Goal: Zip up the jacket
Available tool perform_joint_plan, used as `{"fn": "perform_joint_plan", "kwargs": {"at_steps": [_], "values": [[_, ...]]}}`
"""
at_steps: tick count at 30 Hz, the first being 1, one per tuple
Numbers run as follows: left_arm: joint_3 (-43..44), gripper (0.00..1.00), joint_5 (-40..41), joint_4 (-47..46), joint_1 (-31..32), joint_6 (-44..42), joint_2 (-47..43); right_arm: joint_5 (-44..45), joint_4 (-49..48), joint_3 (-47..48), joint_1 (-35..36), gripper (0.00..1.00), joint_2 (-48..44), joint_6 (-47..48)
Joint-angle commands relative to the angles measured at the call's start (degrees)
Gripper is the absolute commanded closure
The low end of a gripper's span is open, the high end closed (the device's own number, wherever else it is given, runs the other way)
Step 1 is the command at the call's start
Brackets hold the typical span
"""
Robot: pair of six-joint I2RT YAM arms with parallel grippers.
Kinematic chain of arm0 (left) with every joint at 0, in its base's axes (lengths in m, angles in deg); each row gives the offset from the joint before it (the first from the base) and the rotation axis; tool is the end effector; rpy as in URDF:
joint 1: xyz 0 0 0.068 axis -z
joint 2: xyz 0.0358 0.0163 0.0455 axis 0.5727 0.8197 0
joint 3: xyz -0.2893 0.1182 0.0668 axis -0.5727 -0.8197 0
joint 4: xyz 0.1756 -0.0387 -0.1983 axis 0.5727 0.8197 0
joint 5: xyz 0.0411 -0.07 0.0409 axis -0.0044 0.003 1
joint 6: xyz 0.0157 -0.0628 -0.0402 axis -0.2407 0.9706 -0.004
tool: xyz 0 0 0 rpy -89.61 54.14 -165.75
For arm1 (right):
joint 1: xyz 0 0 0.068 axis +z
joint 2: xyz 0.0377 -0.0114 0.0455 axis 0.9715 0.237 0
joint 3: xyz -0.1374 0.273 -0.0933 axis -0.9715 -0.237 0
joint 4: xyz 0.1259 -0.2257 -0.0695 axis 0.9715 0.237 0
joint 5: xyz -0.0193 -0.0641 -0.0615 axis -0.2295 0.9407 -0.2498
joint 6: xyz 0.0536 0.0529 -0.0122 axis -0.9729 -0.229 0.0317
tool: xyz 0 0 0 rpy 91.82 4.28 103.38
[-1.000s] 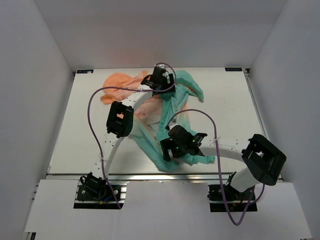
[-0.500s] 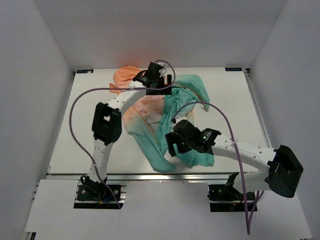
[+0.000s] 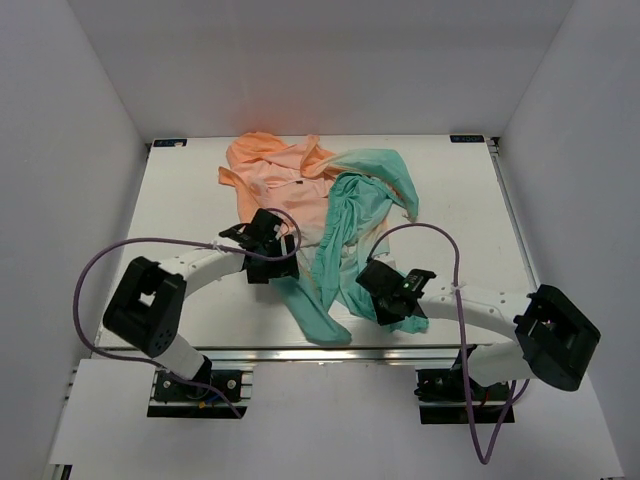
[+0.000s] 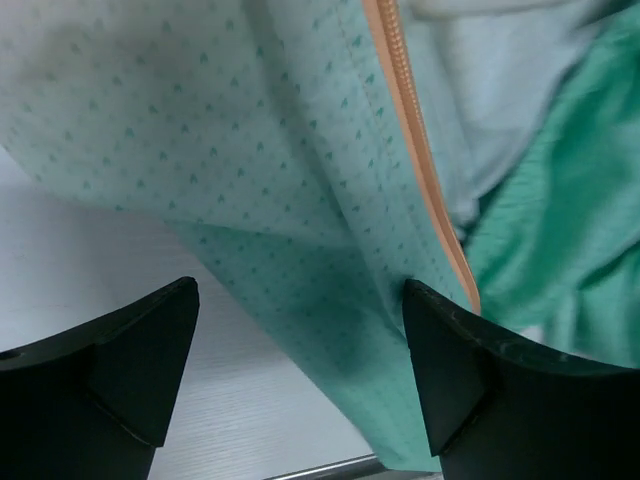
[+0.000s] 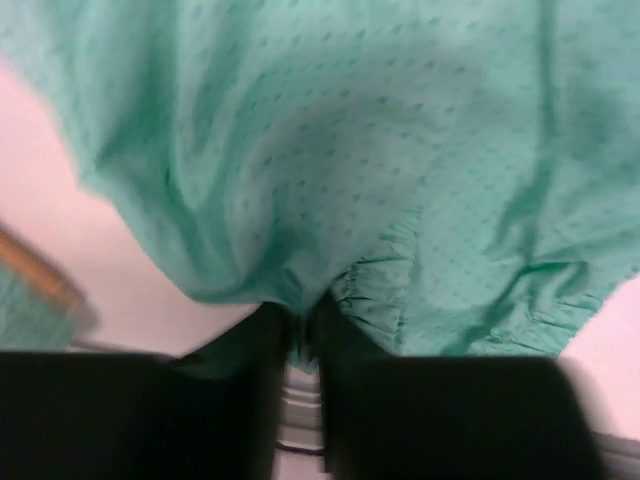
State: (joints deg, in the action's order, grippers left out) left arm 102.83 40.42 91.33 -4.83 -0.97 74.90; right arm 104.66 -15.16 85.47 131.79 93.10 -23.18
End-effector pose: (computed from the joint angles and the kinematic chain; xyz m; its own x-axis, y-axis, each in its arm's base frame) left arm 0.2656 -0.1549 0.2043 -0.9223 -0.1296 -0.3640 -0.0290 0.9627 -0.2691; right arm 0.1463 0.1804 0.1879 -0.8400 -0.2912 -0.4579 -0.3205 0.9471 -0.0144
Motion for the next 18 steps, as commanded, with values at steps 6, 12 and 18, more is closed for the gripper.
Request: {"fn": "perform_joint_plan", "kwargs": {"at_steps": [6, 12, 18], "values": [[7.13, 0.71, 5.01, -1.92, -0.05, 2.26, 9.75, 6.93, 1.93, 1.80, -8.99, 1.00, -1.96, -1.97], [15.92, 1.00, 14.15, 7.31, -0.66, 2.88, 19.60, 6.05, 1.76, 1.36, -23.04, 1.00, -2.40, 1.54], [22.86, 1.00, 16.62, 8.55, -4.70, 1.30, 25.22, 2.72, -1.84, 3.11, -35.61, 1.00, 0.22, 5.50]]}}
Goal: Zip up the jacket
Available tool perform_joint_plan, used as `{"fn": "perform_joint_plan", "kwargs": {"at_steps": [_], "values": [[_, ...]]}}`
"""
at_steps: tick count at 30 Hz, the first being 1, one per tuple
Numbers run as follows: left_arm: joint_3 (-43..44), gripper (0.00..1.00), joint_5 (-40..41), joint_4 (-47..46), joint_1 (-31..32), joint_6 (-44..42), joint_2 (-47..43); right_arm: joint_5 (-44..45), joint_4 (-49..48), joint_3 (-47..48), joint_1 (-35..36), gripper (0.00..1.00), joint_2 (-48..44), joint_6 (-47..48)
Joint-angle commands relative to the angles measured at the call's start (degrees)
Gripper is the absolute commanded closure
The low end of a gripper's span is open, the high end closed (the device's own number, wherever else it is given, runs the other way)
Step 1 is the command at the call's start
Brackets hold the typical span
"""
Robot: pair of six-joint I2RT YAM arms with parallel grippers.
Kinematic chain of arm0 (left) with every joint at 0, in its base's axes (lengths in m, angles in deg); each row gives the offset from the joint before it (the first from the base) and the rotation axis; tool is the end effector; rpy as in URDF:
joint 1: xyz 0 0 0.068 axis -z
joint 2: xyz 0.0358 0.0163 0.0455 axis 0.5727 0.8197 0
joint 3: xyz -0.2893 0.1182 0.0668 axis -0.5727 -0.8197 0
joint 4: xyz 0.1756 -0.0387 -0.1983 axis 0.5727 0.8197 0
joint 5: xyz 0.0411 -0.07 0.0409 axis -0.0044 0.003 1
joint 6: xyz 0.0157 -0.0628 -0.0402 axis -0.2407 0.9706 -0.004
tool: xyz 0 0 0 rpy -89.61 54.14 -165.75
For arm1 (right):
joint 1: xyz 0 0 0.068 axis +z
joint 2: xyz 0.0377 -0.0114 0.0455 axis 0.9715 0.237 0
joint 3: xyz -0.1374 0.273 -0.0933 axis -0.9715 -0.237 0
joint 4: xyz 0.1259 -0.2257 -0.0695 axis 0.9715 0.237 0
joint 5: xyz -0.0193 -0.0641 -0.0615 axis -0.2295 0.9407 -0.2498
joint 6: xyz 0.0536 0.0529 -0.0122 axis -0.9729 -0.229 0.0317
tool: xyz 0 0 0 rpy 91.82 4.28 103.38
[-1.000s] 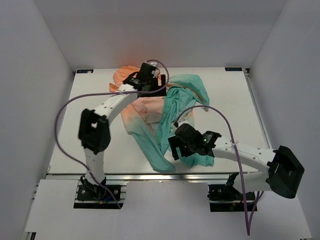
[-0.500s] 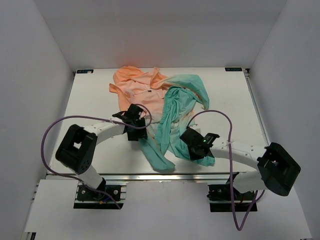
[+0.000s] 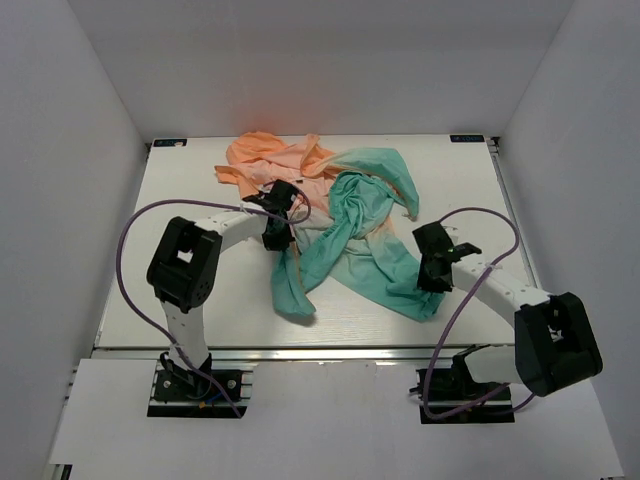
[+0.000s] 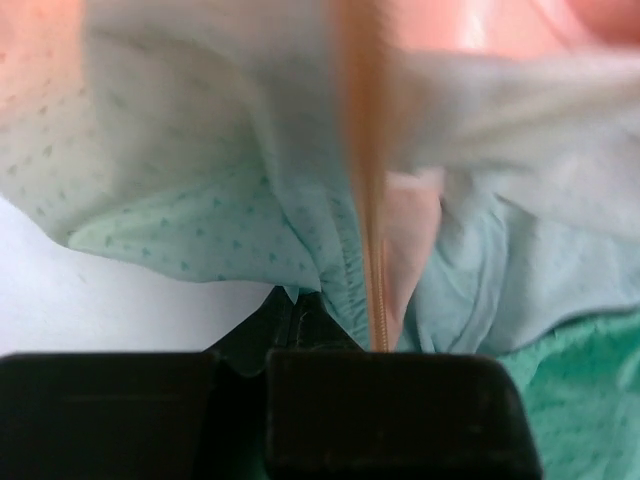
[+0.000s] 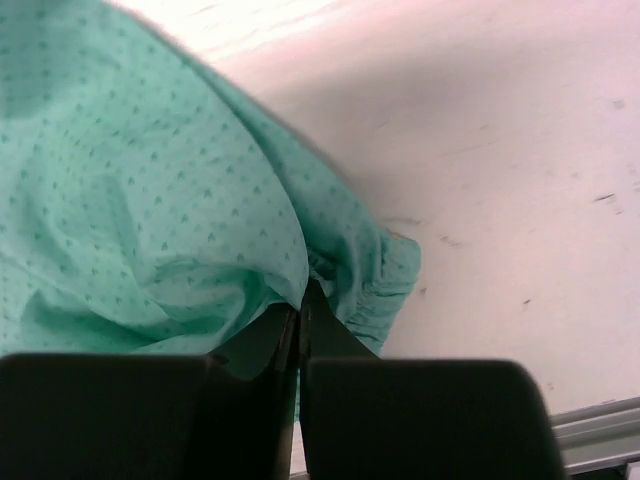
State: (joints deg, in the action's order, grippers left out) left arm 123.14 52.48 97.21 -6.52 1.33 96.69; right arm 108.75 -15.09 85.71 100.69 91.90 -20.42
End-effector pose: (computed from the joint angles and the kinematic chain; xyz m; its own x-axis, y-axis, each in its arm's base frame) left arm 0.3622 -0.1815 0.1756 -0.9067 -0.1863 -0.3785 -0.1785 0.9824 -0.0557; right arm 0.2190 0.0743 0.1948 -0.8516 0.1370 -0.5060 0.2024 0.9763 -0.0764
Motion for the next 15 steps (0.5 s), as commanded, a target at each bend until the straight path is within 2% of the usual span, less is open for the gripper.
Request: {"fn": "perform_joint_plan", "kwargs": {"at_steps": [1, 6, 9, 12, 15], "values": [[3.61, 1.00, 4.12, 2.93, -4.68, -1.35, 4.14, -1.63, -2.17, 3.57, -6.11, 1.00, 2.22, 3.36], [9.76, 1.00, 0.60, 4.60, -9.00, -4.34, 7.04, -1.02, -4.19, 8.84, -14.88, 1.00, 8.19, 6.53], [8.47, 1.00, 0.08, 5.31, -9.35, -5.22, 5.65, -2.42, -4.55, 11.91, -20.52, 1.00, 11.01, 7.06], [5.65, 0.92, -2.03, 5.39, -9.35, -5.48, 1.35, -5.23, -5.95, 13.77, -23.43, 1.00, 11.37, 8.10], [1.17, 0.77, -2.21, 7.67, -9.35, -3.99, -5.15, -4.72, -4.82, 15.88, -23.79, 1.00, 10.76, 8.20]]}}
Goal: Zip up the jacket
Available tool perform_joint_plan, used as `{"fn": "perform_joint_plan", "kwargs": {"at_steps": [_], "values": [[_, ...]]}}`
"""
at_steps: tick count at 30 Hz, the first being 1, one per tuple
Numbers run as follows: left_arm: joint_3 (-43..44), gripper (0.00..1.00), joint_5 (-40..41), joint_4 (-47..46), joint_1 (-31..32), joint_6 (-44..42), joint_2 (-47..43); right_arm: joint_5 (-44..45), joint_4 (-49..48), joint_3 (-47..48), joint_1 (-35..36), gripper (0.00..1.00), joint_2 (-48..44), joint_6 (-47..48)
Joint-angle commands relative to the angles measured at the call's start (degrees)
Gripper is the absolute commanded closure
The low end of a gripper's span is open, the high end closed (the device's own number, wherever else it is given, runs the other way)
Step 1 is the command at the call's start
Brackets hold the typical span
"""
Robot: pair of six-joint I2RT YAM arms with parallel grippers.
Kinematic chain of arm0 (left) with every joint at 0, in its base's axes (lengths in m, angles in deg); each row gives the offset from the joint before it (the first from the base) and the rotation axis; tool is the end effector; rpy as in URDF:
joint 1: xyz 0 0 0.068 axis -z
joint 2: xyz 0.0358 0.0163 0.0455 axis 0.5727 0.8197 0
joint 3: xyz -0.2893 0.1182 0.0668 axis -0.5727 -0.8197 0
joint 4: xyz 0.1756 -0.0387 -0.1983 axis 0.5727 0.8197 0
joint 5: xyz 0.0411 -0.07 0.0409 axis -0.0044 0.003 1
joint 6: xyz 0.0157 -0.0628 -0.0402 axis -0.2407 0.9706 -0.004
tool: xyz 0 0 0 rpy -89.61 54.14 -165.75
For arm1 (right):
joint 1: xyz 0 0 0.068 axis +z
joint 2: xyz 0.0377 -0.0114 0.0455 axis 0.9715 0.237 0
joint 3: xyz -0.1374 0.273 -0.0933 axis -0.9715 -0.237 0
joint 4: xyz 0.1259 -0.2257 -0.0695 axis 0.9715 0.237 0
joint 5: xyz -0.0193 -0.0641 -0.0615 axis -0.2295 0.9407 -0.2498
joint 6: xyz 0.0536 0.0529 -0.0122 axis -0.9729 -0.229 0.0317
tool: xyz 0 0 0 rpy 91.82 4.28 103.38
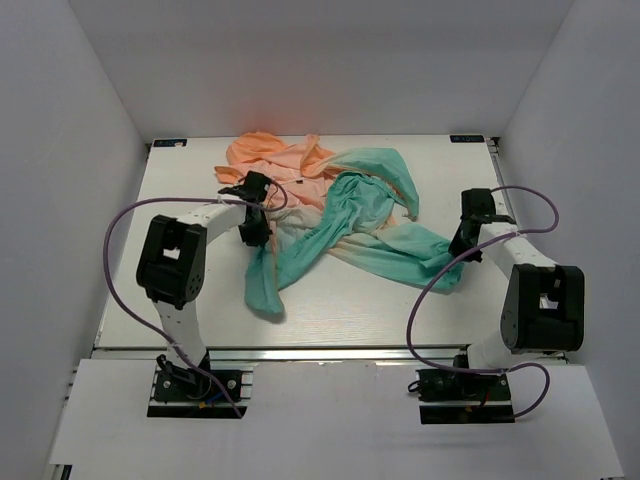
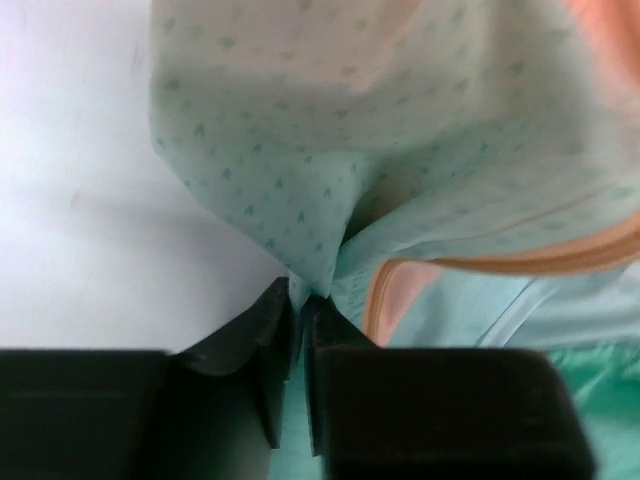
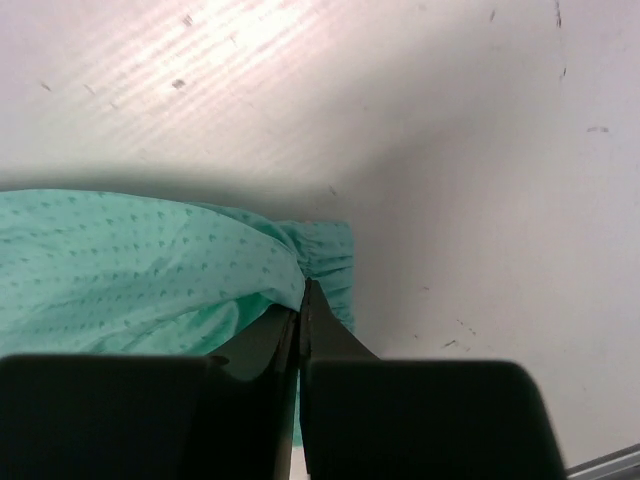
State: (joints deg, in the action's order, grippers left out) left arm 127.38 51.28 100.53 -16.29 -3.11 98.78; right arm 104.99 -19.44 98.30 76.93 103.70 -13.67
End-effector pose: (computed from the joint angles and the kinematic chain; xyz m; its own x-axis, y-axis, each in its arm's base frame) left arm 0.3985 -0.1224 0.1795 -0.8971 -0.2622 -0.3556 -0.2691 0.9626 -0.0311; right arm 0.3064 -0.0153 0.2129 -0.7519 0.3787 -0.5396 0.4723 0.8805 -0.0401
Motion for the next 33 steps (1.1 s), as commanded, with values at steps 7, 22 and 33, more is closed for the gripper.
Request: {"fn": "perform_joint_plan", "kwargs": {"at_steps": [7, 22, 33], "values": [[-11.07, 0.16, 4.35, 14.71, 0.42, 7.47, -22.46, -2.35, 3.75, 4.26, -4.42, 0.71, -5.96, 1.44], [-16.26, 0.02, -1.63, 13.33, 0.42, 5.90, -36.26, -10.18, 1.12, 20.76, 13.76, 0.11, -3.88, 4.35], [-18.54, 0.02, -0.39, 11.84, 0.42, 4.32, -38.55, -10.44, 1.73, 58.90, 19.22, 0.25, 38.65, 10.58]]}}
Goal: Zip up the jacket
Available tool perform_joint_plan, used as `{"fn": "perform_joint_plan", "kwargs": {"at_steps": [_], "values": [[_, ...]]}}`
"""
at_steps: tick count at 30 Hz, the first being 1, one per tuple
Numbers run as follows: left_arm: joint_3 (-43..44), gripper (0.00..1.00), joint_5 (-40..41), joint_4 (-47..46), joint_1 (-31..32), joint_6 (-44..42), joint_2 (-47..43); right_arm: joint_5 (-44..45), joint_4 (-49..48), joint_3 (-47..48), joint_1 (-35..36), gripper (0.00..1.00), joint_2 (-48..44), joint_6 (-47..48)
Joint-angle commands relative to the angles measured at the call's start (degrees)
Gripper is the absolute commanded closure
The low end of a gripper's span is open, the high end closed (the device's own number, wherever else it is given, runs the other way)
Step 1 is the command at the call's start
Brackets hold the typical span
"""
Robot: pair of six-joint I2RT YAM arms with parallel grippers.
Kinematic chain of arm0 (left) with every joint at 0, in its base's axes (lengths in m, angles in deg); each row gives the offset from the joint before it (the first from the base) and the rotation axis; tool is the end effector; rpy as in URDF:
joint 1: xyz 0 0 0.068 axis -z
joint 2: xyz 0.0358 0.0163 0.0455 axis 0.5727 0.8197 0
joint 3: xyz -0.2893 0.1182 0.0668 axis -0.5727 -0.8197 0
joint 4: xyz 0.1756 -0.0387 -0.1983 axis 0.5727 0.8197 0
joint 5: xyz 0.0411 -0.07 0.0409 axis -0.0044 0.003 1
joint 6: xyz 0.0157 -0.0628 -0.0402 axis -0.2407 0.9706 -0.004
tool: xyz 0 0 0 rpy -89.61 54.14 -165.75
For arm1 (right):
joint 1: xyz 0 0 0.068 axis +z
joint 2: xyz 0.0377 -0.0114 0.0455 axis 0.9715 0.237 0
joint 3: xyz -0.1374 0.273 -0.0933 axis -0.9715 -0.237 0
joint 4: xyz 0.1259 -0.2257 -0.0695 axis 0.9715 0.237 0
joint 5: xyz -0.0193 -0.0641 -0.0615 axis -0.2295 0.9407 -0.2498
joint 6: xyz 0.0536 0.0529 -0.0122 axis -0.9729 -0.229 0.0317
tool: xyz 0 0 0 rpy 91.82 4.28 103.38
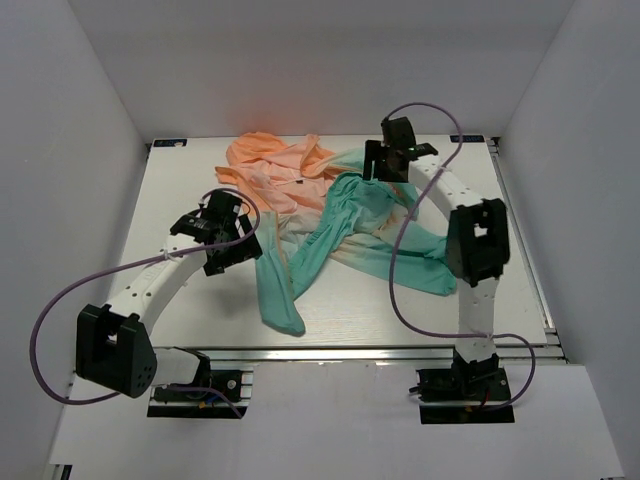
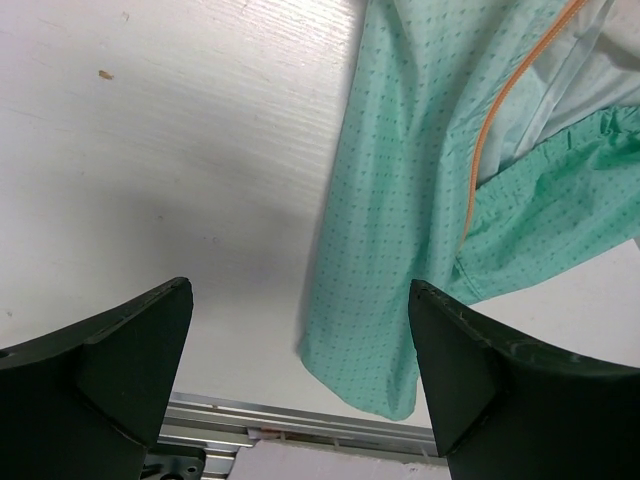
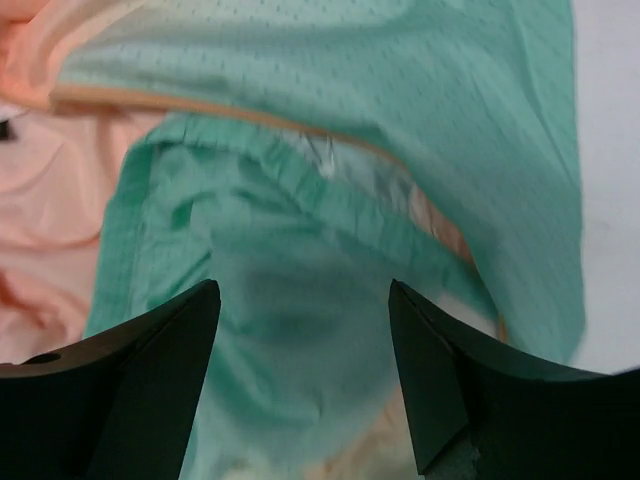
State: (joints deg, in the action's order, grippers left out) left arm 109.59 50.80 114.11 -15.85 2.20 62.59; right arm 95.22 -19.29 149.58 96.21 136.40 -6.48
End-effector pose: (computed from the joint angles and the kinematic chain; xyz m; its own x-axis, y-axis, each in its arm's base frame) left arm 0.2413 -0.0720 0.2746 -0.8430 -0.3542 -0.4049 -0.3338 0.9346 -0.1226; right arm 0.5016 0.1733 0.2812 -0.6877 0.0536 -0.7241 -0.0585 0.9899 0.1288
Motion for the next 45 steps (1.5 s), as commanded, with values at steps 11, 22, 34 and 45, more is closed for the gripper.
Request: {"fn": "perform_joint_plan", "kwargs": {"at_steps": [11, 22, 34, 45], "values": [[-0.41, 0.02, -0.01, -1.49, -0.02, -1.52, -1.66, -8.77, 0.54, 14.52, 2.05, 0.42, 11.62, 5.68], [3.63, 0.02, 5.18, 3.18, -0.02, -2.93, -3.42, -0.42, 2.63, 14.67, 4.69, 0.31, 14.14, 9.64], [5.31, 0.02, 5.80, 3.09, -0.02, -3.72, -5.08, -2.34, -3.06, 7.06, 5.30, 1.00, 3.54, 11.65], [1.53, 0.02, 1.85, 3.53, -0.02, -2.49, -9.13, -5.68, -11.94, -38.62, 21.01, 1.00, -35.02, 6.85]]}}
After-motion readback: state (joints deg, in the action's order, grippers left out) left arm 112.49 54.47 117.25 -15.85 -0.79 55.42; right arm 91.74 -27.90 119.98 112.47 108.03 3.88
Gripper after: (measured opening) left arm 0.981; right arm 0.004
